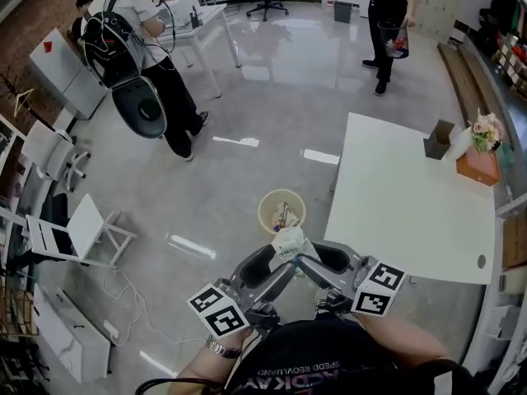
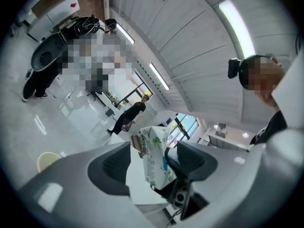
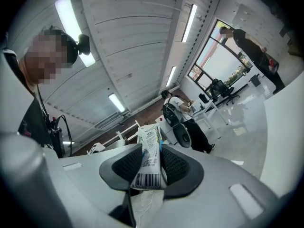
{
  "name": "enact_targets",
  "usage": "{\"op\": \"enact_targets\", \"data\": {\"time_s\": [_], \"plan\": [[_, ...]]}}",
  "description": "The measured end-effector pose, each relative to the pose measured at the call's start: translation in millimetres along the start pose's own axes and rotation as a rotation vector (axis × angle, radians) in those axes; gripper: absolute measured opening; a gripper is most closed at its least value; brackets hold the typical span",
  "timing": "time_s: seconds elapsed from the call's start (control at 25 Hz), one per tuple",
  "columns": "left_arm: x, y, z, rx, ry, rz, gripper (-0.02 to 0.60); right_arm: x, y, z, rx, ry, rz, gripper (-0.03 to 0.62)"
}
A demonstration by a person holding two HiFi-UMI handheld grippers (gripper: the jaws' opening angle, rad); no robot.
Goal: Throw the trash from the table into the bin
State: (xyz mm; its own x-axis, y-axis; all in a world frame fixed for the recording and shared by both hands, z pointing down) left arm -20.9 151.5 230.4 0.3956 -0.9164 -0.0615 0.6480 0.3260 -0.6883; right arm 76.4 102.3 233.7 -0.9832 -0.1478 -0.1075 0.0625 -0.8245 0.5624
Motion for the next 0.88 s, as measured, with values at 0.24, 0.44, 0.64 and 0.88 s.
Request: {"op": "enact_targets", "data": {"time_s": [0.24,0.44,0.64,0.88], "plan": [[-17,5,-12,-0.009,0.009,0.038,0.298,22,-34,17,-0.108,-0.048,-0.050,0.129],[-30,4,-21,-0.034,0.030,0.047,0.288,34,-55,27,-0.200,-0.071,-0.074,0.129],[-46,-1,-28,-0.037,0.043,0.040,0.245,44,-69,33,-0.318,-0.077,-0.052,0.133],[-61,-9,-35,-0.052,0.075,0.027,0.239,53,-75,41,-0.284,-0.056,-0.041,0.155]]}}
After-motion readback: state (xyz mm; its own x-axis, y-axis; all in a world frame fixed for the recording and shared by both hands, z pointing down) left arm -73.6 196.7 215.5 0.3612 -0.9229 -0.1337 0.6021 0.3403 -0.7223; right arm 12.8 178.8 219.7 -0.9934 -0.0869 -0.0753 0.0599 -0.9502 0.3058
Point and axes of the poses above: the fingertips, and each gripper's own axes: x forward along the fingers, y to its right, z out of its underside, the point moved 4 cm from there along -x, backward along the fingers, and after that the axes turned 5 degrees about y, right-handed, at the moved point
